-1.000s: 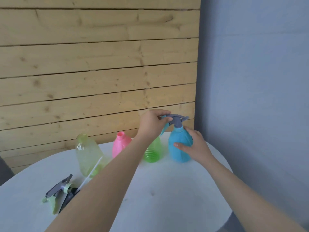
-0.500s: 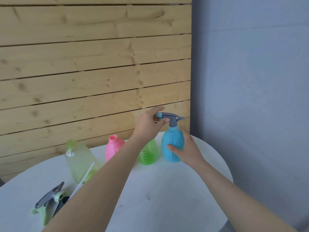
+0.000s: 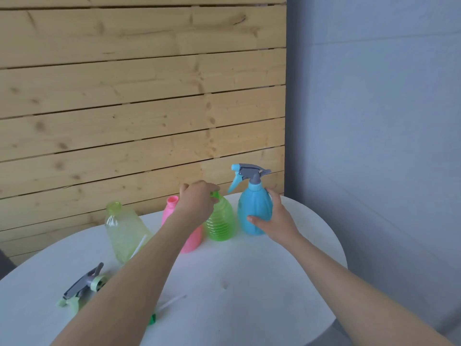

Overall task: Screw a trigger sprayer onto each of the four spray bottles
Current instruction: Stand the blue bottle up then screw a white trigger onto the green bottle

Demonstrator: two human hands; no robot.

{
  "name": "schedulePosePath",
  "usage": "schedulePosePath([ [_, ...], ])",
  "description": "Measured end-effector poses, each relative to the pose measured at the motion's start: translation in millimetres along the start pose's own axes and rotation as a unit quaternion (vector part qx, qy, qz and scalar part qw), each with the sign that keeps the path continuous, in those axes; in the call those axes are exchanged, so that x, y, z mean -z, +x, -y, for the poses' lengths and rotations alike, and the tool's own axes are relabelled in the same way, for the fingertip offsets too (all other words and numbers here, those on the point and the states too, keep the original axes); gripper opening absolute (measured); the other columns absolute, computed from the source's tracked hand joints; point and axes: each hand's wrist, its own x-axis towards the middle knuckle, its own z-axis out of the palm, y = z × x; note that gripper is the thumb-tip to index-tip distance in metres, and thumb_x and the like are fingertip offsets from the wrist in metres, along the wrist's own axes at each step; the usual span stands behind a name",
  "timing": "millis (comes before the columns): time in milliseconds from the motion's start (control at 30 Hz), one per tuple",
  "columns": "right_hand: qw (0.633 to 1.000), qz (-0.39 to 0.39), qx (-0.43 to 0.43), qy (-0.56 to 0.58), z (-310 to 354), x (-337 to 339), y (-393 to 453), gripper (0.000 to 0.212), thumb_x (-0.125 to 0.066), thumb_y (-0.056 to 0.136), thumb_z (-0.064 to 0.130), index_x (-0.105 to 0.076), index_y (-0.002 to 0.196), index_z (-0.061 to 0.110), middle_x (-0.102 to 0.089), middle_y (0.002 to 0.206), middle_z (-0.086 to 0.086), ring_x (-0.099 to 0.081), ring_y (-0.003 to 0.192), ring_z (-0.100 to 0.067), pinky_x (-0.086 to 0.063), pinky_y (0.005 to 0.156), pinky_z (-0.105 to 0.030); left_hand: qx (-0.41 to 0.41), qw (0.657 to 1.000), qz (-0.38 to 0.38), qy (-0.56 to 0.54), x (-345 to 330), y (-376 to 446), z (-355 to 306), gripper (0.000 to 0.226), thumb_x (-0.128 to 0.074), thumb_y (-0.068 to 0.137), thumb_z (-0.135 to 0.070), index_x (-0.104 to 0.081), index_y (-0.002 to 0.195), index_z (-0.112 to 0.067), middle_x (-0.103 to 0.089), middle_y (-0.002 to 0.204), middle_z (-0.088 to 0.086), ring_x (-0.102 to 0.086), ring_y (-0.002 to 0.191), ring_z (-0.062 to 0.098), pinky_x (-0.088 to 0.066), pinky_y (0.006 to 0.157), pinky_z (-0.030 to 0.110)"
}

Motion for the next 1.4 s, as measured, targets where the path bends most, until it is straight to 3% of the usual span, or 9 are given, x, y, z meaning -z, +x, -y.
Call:
schedulePosePath([
  [167, 0.999, 0.049, 0.006, 0.010, 4, -8, 4, 0.087, -0.071, 0.079, 0.030, -0.015, 0.145, 0.024, -0.040, 0.144, 0.002, -0.042, 0.128, -0.022, -0.039, 0.098, -0.033, -0.002, 1.000, 0.012, -0.005, 3, -8, 6, 0.036, -0.052, 0.092, -0.016, -0.056, 0.127, -0.024, -0.060, 0.125, 0.003, -0.048, 0.117, 0.027, -0.022, 0.095, 0.030],
  [433, 0.998, 0.053, -0.010, -0.014, 3, -4, 3, 0.101, -0.073, 0.075, 0.035, -0.004, 0.148, 0.022, -0.029, 0.152, 0.000, -0.033, 0.137, -0.023, -0.033, 0.100, -0.031, -0.008, 1.000, 0.003, 0.001, 8, -30, 5, 0.033, -0.050, 0.092, -0.018, -0.058, 0.123, -0.028, -0.063, 0.116, 0.002, -0.051, 0.111, 0.027, -0.021, 0.084, 0.030],
  [767, 0.997, -0.013, 0.042, -0.068, 31, -2, -46, 0.078, -0.074, 0.074, 0.035, -0.034, 0.138, 0.014, -0.046, 0.138, -0.007, -0.042, 0.128, -0.023, -0.036, 0.094, -0.029, -0.038, 0.982, -0.107, -0.152, 16, -92, 12, 0.031, -0.058, 0.087, -0.022, -0.064, 0.118, -0.021, -0.063, 0.100, 0.005, -0.056, 0.098, 0.024, -0.037, 0.101, 0.042],
  [900, 0.993, 0.105, 0.044, -0.017, 49, -5, -72, 0.048, -0.070, 0.076, 0.043, -0.054, 0.119, 0.028, -0.060, 0.120, 0.002, -0.053, 0.118, -0.012, -0.038, 0.095, -0.023, -0.012, 0.961, -0.125, -0.245, 19, -121, 18, 0.028, -0.060, 0.087, -0.020, -0.065, 0.114, -0.019, -0.061, 0.100, 0.001, -0.056, 0.084, 0.014, -0.039, 0.078, 0.017],
  [1000, 0.978, 0.197, 0.062, 0.010, 63, -10, -87, 0.042, -0.068, 0.078, 0.042, -0.057, 0.118, 0.031, -0.062, 0.118, 0.007, -0.055, 0.115, -0.009, -0.042, 0.098, -0.024, 0.019, 0.946, -0.122, -0.301, 17, -137, 27, 0.023, -0.060, 0.087, -0.021, -0.067, 0.110, -0.021, -0.064, 0.093, -0.006, -0.058, 0.081, 0.004, -0.040, 0.065, 0.006],
  [1067, 0.969, 0.234, 0.076, 0.019, 68, -14, -93, 0.047, -0.070, 0.077, 0.042, -0.055, 0.120, 0.033, -0.062, 0.121, 0.009, -0.054, 0.115, -0.004, -0.042, 0.100, -0.024, 0.032, 0.934, -0.121, -0.336, 16, -144, 35, 0.022, -0.060, 0.088, -0.019, -0.067, 0.108, -0.019, -0.065, 0.088, -0.006, -0.061, 0.082, 0.006, -0.044, 0.070, 0.008],
  [1167, 0.953, 0.291, 0.079, 0.012, 78, -19, -100, 0.063, -0.076, 0.060, 0.055, -0.042, 0.114, 0.057, -0.055, 0.122, 0.023, -0.050, 0.112, 0.010, -0.043, 0.093, -0.017, 0.062, 0.906, -0.108, -0.405, 15, -153, 46, 0.022, -0.061, 0.088, -0.019, -0.067, 0.108, -0.017, -0.068, 0.089, 0.003, -0.066, 0.088, 0.020, -0.055, 0.080, 0.028],
  [1267, 0.949, 0.302, 0.088, -0.014, 82, -29, -103, 0.078, -0.079, 0.049, 0.062, -0.036, 0.113, 0.063, -0.051, 0.121, 0.028, -0.049, 0.110, 0.012, -0.044, 0.089, -0.016, 0.083, 0.873, -0.070, -0.475, 17, -158, 59, 0.026, -0.062, 0.087, -0.022, -0.065, 0.112, -0.017, -0.070, 0.094, 0.006, -0.069, 0.088, 0.015, -0.057, 0.074, 0.021],
  [1400, 0.950, 0.286, 0.102, -0.078, 77, -41, -99, 0.089, -0.080, 0.051, 0.056, -0.037, 0.128, 0.044, -0.050, 0.128, 0.013, -0.049, 0.117, -0.005, -0.042, 0.093, -0.025, 0.096, 0.936, 0.013, -0.338, 16, -164, 89, 0.029, -0.060, 0.086, -0.036, -0.063, 0.113, -0.027, -0.068, 0.092, -0.008, -0.064, 0.084, 0.007, -0.051, 0.070, 0.019],
])
